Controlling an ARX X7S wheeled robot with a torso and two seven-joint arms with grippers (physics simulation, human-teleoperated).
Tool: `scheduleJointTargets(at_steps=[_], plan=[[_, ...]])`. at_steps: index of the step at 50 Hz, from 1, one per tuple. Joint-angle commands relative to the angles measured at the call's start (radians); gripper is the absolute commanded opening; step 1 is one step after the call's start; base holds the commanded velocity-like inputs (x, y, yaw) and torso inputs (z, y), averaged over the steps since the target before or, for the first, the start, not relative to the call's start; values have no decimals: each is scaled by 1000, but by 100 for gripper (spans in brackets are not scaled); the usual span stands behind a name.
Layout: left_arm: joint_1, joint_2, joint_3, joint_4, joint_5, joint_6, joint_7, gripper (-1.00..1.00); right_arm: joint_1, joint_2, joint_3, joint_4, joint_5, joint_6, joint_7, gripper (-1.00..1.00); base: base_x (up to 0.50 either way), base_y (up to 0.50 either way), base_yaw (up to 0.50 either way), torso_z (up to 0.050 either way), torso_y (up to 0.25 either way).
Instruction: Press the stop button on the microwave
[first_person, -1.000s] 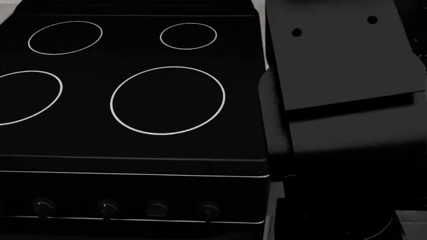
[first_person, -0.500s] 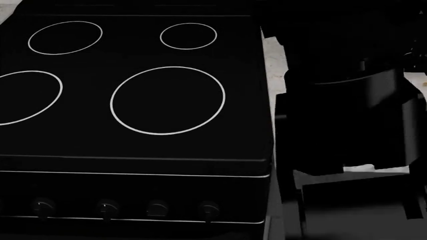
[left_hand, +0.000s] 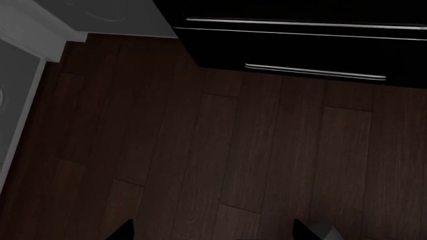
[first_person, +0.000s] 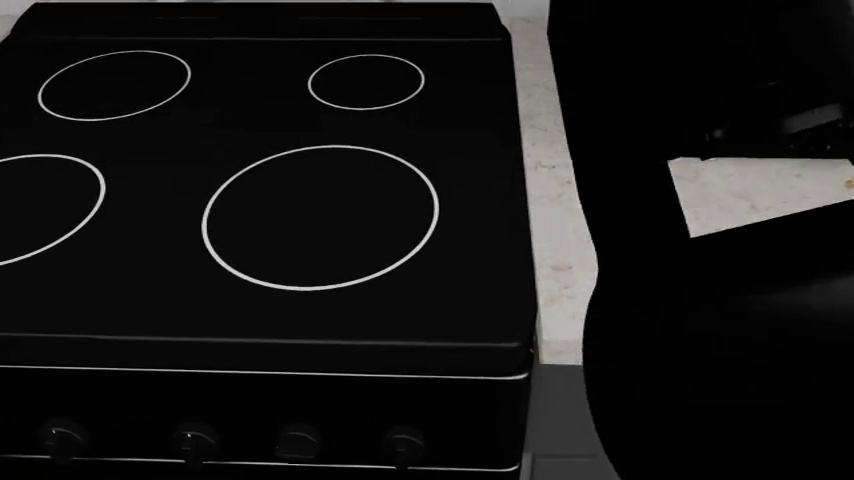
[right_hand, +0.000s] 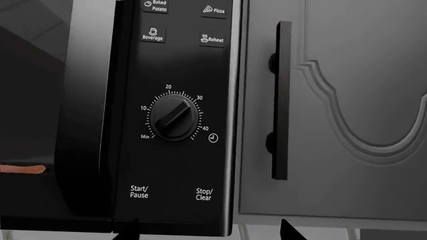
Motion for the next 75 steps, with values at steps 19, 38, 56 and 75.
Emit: scheduleJointTargets(at_steps=[19, 38, 56, 75], plan=[[-4, 1, 2, 0, 0, 0, 0, 100, 143, 48, -157, -54, 278, -51, 83, 100, 42, -3, 0, 50, 82], [-4, 1, 2, 0, 0, 0, 0, 100, 93, 29, -187, -74, 270, -52, 78, 100, 157, -72, 0, 50, 81], [-4, 1, 2, 0, 0, 0, 0, 100, 69, 49, -185, -92, 277, -87, 61, 100, 77, 155, 0, 50, 81], [-4, 1, 2, 0, 0, 0, 0, 100, 44, 73, -208, -161, 259, -76, 123, 100, 204, -10, 0, 50, 82]])
